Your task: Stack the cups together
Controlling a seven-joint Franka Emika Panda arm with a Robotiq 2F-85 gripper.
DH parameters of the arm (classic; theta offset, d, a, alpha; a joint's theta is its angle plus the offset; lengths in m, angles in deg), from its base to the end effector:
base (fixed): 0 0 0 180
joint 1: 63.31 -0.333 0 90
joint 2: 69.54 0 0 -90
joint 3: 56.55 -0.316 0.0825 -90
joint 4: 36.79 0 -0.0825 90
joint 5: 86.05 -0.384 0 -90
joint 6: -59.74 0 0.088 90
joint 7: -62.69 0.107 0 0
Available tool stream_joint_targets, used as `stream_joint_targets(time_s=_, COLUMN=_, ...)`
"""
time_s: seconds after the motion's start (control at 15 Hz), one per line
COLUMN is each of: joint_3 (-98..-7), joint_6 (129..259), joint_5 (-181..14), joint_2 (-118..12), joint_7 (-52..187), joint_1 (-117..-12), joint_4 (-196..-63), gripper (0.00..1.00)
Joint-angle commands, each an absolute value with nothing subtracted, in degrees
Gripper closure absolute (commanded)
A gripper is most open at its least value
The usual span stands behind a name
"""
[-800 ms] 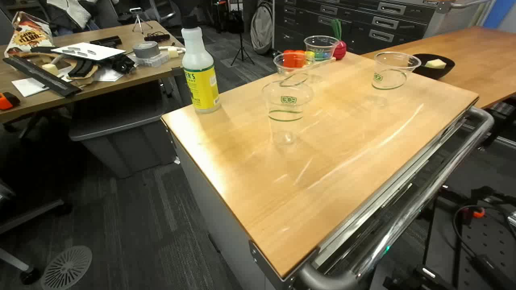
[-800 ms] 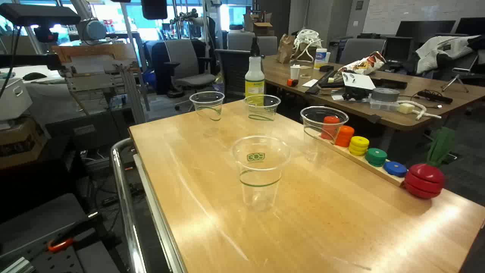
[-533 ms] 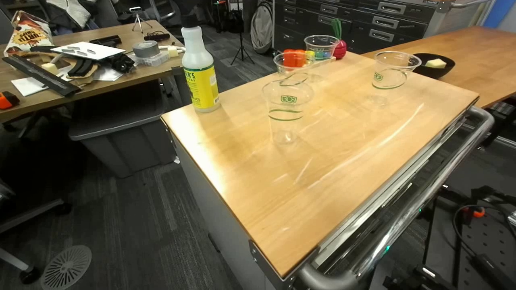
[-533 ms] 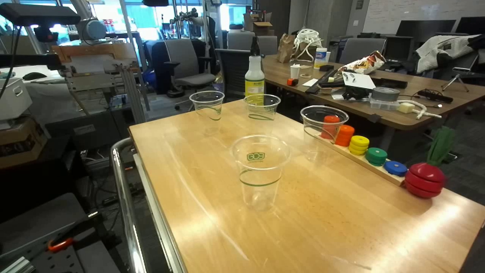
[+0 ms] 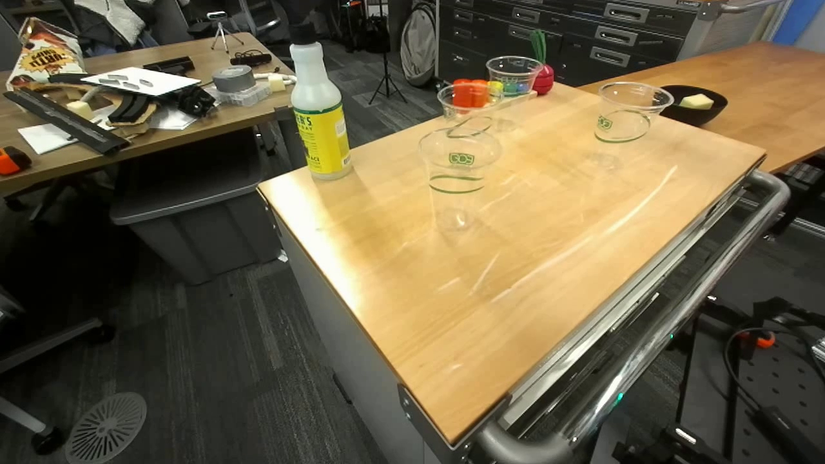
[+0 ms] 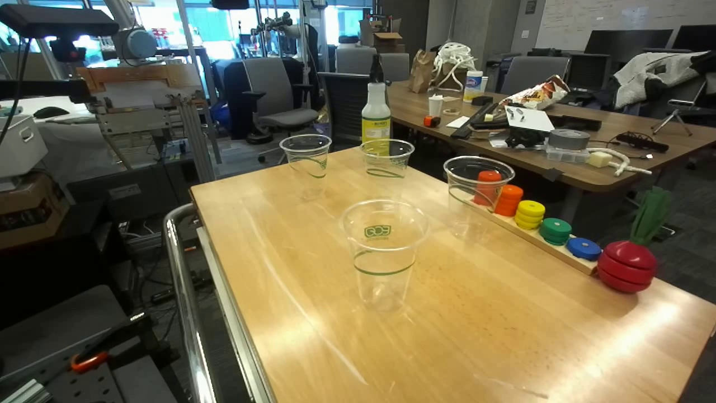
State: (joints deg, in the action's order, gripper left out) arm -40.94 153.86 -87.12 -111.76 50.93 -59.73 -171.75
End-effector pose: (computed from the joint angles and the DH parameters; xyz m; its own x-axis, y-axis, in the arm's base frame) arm 0.3086 -0.1278 0.5719 0.9967 -0.0674 0.0456 -0.0574 -0.9793 -0.1939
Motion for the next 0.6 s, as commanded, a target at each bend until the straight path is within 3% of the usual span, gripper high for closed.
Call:
stream_joint_targets(time_s=0.0, joint_3=-43.0, joint_6=154.6, joint_5=-87.2, joint_2=-110.1, joint_7=50.3, joint_1=-59.3, joint_4=-170.9, gripper=0.0)
stream_joint_targets(time_s=0.53, joint_3=-51.9, joint_6=162.9, joint_5=-85.7, joint_2=-98.0, joint_7=56.4, joint_1=-60.8, joint_4=-165.0, gripper=0.0)
